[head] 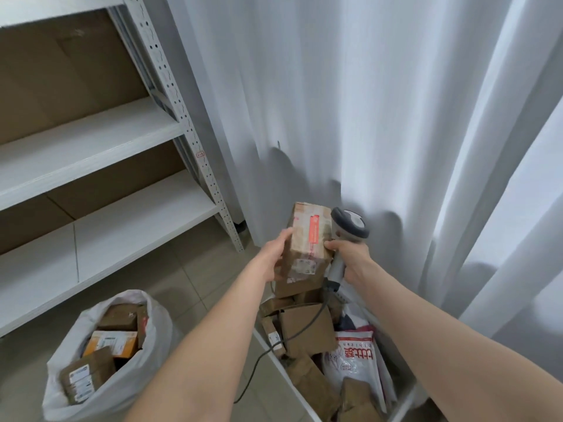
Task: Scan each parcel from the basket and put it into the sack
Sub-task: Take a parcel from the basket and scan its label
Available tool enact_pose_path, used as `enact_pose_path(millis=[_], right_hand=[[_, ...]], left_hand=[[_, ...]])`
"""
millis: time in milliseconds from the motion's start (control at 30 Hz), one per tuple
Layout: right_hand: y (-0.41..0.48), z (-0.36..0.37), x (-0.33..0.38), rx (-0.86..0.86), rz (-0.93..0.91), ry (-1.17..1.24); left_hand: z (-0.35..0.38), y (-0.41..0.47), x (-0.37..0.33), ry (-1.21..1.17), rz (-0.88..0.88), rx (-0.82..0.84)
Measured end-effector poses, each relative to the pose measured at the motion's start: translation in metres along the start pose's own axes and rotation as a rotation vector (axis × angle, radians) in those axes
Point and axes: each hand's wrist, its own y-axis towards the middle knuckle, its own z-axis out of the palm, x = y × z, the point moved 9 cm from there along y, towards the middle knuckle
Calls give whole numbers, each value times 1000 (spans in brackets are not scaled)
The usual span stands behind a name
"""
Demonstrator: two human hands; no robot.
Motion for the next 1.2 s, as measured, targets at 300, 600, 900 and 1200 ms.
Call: enact_pose_path(millis=[300, 600, 900, 1200], right_hand=[[-7, 30, 13, 97, -74, -9], [-11, 31, 16, 118, -83, -74], [-12, 25, 14, 87, -57, -14], [-21, 26, 25, 70, -120, -109]], left_hand=[[-4, 21, -2, -50, 193, -89], [-5, 28, 3, -75, 124, -29], [-13, 17, -7, -229, 71, 141], [-25, 18, -5, -303, 181, 65]])
